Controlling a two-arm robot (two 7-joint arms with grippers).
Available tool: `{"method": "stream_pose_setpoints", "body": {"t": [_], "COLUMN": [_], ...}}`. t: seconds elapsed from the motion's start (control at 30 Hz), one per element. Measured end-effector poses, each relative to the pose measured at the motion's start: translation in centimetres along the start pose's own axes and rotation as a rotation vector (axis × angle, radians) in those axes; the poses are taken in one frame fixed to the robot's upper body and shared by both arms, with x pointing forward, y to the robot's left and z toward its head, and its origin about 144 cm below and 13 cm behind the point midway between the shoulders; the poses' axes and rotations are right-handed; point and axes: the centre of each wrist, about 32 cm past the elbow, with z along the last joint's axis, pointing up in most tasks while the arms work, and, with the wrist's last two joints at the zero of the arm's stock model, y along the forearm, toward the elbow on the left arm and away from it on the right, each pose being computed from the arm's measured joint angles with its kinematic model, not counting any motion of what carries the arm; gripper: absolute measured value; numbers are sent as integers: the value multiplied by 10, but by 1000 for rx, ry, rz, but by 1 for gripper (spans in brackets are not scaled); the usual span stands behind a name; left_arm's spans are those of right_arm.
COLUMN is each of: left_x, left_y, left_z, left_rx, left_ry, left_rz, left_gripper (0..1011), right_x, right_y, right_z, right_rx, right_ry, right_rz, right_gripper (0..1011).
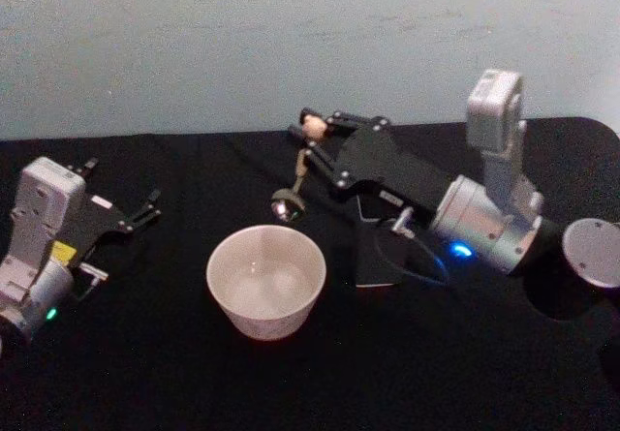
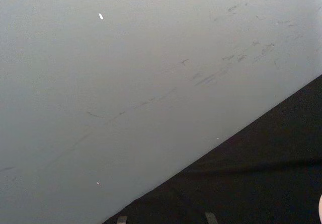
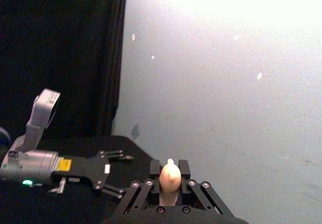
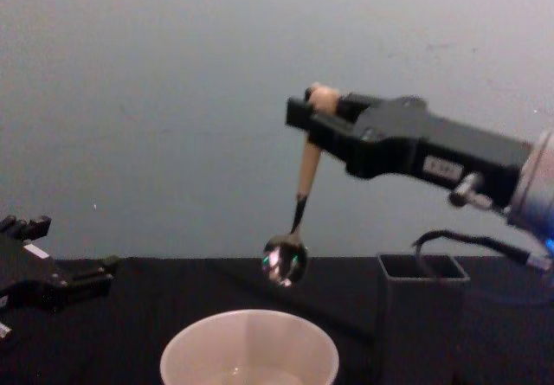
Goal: Pick up the stirring spoon with one hand, stir inside the cup, then place it back in its original position.
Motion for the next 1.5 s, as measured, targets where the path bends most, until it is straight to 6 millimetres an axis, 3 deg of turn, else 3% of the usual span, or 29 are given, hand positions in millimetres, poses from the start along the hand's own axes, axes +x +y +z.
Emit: {"method": "stream_pose_setpoints", "body": {"t": [0.3,0.63,1.0,1.5], "left_x": [0,0,0,0], "left_y": [0,0,0,0], "left_z": [0,0,0,0], "left_rx": [0,0,0,0], "left_ry": [0,0,0,0], "left_rz": [0,0,0,0], "left_gripper": [1001,1001,1001,1001], "right_x": [6,3,-6,-15], "right_y": [-24,-55,-70,-64], "right_z": [25,37,35,11], "right_rx": [33,-15,-60,-136], "right_ry": [-43,-64,-28,53], "right_rz": [-86,-184,-220,-277], "right_gripper": [213,212,213,212]}}
